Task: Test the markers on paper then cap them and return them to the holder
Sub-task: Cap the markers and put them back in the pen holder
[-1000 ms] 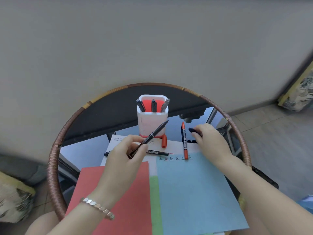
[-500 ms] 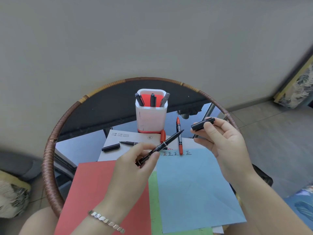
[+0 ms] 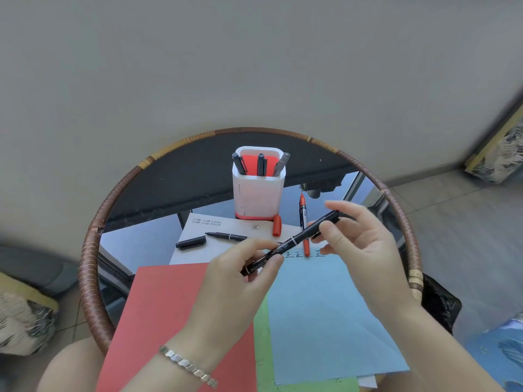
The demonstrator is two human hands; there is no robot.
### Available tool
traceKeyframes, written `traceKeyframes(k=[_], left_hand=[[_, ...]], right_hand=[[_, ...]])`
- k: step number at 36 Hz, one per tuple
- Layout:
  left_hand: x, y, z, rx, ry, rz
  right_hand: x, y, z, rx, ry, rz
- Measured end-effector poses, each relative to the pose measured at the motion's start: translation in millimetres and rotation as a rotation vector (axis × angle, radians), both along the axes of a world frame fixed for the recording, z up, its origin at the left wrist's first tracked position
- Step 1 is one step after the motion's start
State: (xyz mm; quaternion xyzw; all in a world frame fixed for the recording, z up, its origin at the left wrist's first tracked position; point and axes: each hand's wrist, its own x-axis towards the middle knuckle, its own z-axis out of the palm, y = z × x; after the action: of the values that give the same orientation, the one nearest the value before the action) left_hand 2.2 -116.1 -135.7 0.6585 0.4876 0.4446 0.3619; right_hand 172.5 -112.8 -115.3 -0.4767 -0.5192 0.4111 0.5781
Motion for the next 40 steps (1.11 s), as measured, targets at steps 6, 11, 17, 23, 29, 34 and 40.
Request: traceKeyframes(k=[6, 11, 17, 23, 29, 34, 40], left_hand=[[9.3, -0.2, 7.0, 0.041, -0.063, -0.014], [13.7, 0.0, 11.7, -0.004, -0.13, -0.005], [10.0, 4.5, 22.9, -0.267, -0.318, -0.119], [-0.4, 37.3, 29.0, -0.133, -0.115, 0.006], [-19.6, 91.6, 28.5, 0.092, 0.035, 0.254], [-25.4, 112.9, 28.9, 0.1, 0.17, 0.129], [-20.7, 115.4, 19.3, 0.109, 0.206, 0.056]], right_hand=[[-4.7, -3.4, -3.4, 0.01, 0.068, 0.009], [-10.4, -5.6, -3.6, 0.043, 0.112, -0.029], [-12.6, -7.2, 1.4, 0.105, 0.143, -0.001], [-23.3, -0.8, 12.3, 0.22, 0.007, 0.093], [-39.8, 15.1, 40.4, 0.715, -0.362, -0.045], [-31.3, 51.7, 76.3, 0.872, -0.28, -0.284], [-33.0, 89.7, 48.1, 0.719, -0.686, -0.324]])
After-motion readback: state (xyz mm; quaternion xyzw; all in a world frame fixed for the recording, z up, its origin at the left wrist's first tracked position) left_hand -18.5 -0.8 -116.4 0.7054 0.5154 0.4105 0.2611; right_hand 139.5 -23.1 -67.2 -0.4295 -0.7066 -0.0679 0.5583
